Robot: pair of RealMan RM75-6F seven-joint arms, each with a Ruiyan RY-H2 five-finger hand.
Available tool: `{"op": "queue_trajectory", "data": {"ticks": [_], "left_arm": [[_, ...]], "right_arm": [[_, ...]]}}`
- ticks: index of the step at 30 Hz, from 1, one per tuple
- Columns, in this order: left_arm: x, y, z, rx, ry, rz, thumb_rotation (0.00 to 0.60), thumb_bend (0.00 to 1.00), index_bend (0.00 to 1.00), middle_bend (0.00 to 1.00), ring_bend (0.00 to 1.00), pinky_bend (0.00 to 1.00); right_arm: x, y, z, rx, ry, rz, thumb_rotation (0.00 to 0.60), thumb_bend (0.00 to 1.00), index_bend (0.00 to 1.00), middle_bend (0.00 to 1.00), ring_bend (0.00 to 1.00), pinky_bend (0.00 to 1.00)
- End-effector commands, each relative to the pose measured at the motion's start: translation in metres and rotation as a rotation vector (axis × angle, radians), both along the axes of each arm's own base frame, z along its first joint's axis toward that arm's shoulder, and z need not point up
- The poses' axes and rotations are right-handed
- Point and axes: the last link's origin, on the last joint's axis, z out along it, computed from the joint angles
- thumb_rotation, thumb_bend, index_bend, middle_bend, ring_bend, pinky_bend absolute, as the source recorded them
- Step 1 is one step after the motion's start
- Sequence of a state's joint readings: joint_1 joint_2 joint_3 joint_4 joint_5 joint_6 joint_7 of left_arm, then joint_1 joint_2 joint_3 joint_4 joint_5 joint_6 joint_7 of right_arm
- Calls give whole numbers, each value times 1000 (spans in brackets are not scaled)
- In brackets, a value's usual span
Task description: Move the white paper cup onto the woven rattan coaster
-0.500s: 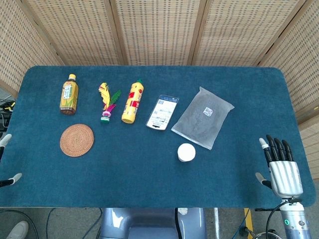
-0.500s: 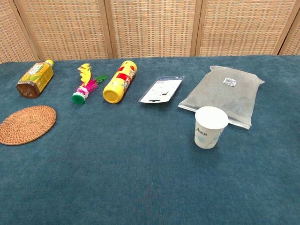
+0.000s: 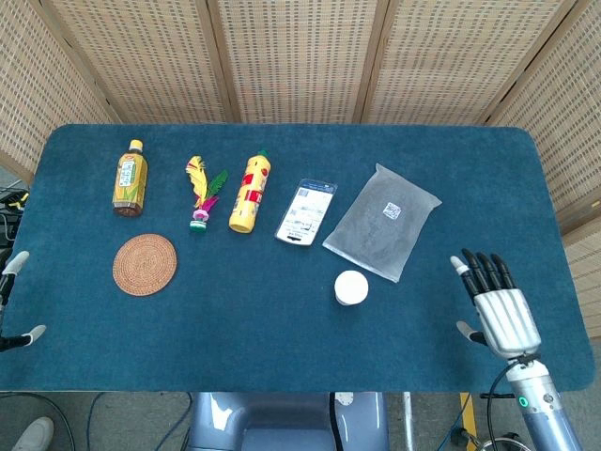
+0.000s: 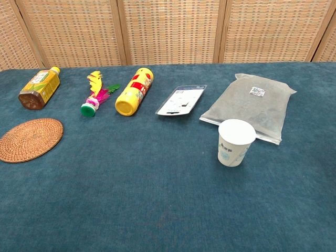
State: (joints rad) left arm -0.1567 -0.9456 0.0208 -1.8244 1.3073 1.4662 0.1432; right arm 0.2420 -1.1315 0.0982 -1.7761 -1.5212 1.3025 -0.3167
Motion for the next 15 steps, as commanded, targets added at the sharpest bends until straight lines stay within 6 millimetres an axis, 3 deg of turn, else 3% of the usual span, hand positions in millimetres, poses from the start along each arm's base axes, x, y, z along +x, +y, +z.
{"op": "queue_trajectory", "data": {"ticks": [1, 8, 15], "left_arm": [[-1, 3, -3, -7, 8, 12, 600, 0, 0, 0, 0, 0], [-6, 6, -5, -12, 14, 41, 600, 0, 0, 0, 0, 0], [-7, 10, -9, -30, 17, 51, 600, 0, 0, 0, 0, 0]], "right_arm": [[31, -53, -12, 221, -95, 63, 600, 0, 28, 0, 0, 0], [56, -97, -47, 375, -177, 54, 600, 0, 25, 0, 0, 0], [74, -109, -79, 460, -176, 46, 600, 0, 45, 15, 0, 53]]}}
